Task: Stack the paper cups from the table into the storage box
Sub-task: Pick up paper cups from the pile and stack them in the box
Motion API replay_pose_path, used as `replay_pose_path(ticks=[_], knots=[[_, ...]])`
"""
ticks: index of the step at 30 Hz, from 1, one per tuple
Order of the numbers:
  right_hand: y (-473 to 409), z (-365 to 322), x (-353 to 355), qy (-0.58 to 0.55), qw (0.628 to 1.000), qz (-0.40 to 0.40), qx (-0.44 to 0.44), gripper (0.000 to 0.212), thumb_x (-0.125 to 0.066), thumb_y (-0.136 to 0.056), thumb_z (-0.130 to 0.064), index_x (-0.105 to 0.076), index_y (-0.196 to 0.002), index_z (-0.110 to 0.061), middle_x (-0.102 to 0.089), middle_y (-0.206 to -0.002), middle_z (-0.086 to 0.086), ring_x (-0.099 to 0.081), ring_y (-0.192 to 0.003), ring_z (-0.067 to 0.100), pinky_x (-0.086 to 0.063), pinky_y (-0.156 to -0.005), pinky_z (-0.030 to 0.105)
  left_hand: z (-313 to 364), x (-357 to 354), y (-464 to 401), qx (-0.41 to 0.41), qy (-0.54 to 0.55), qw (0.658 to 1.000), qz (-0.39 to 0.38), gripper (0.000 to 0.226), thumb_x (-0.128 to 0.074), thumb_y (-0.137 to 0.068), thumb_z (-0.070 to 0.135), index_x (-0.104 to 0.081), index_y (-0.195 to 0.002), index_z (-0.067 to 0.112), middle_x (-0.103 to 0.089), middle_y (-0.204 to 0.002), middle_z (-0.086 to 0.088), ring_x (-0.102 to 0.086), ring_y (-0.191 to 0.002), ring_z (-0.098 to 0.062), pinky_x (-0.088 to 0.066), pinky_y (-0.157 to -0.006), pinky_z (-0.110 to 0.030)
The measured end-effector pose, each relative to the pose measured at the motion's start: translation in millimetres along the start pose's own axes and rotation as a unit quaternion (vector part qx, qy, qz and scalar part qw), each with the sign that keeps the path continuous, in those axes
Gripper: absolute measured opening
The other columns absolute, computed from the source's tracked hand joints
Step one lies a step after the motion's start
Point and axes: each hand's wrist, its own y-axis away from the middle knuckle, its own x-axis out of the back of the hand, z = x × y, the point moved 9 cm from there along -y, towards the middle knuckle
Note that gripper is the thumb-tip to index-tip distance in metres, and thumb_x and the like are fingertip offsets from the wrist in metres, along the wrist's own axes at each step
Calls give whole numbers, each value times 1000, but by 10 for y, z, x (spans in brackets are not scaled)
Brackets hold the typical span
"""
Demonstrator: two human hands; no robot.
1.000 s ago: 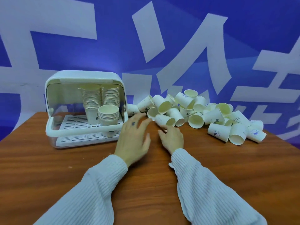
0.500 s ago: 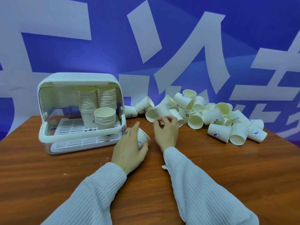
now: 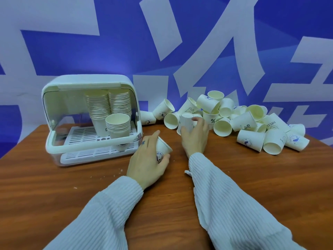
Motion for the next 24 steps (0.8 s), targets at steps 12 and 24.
replay_pose_path(ticks=[12, 24], knots=[[110, -104, 30, 78, 993, -28, 83, 50, -57, -95, -20, -54, -143, -30, -48, -129, 7, -52, -111, 26, -48, -83, 38, -11, 36, 3, 7, 9, 1000, -15, 80, -65, -92, 46, -24, -158, 27, -37, -154, 3, -45, -138, -18, -43, -105, -38], [549, -349, 91, 72, 982, -100, 142, 54, -58, -95, -45, -51, -147, -36, -38, -161, -2, -30, -149, 18, -28, -121, 41, 59, 118, 174, 26, 35, 999, 2, 75, -68, -90, 41, -33, -153, 22, -50, -147, -2, -56, -126, -25, -49, -98, -42]])
